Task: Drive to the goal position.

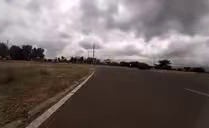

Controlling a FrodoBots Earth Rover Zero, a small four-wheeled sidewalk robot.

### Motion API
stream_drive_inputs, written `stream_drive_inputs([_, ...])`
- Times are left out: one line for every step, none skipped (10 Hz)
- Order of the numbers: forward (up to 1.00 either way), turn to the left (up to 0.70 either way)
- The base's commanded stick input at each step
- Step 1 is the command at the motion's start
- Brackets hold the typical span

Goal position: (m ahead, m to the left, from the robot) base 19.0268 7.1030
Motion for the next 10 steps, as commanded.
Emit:
stream_drive_inputs([0.5,0.0])
stream_drive_inputs([0.5,0.0])
stream_drive_inputs([0.5,0.0])
stream_drive_inputs([0.5,0.0])
stream_drive_inputs([0.5,0.0])
stream_drive_inputs([0.5,0.0])
stream_drive_inputs([0.5,0.0])
stream_drive_inputs([0.5,0.0])
stream_drive_inputs([0.5,0.0])
stream_drive_inputs([0.5,0.0])
